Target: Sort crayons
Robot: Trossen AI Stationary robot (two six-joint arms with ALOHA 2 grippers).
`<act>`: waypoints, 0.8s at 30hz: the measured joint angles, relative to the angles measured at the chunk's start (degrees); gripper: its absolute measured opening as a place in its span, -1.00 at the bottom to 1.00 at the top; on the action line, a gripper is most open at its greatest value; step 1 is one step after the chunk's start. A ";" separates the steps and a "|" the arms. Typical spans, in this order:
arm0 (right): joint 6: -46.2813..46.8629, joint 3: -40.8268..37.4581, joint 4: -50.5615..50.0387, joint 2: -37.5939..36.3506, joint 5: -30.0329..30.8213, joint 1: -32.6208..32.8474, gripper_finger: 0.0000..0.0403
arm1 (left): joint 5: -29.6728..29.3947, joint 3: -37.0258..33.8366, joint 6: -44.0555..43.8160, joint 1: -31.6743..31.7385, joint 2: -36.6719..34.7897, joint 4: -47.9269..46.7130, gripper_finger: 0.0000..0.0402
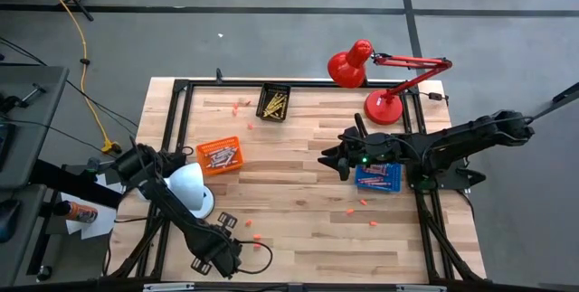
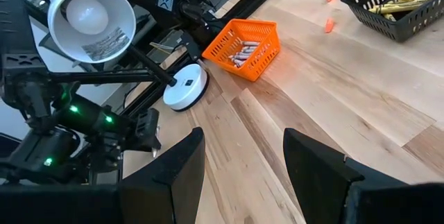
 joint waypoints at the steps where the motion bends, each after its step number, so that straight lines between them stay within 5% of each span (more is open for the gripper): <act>1: 0.00 0.00 -0.21 0.00 0.00 0.00 -0.07 | 0.03 -0.35 -0.12 0.02 -0.13 0.51 -0.38; 9: 0.00 0.00 -0.99 0.00 0.02 0.00 -0.07 | 0.19 -1.59 -1.89 0.29 -0.35 1.82 -0.41; 17: 0.00 0.00 -1.01 0.00 0.18 0.00 -0.07 | 1.74 -1.89 -2.99 0.69 -1.21 2.92 -0.94; 24: 0.15 0.00 -1.19 0.00 2.16 -0.02 -0.07 | 2.08 -1.89 -3.84 1.84 -5.07 4.41 -0.98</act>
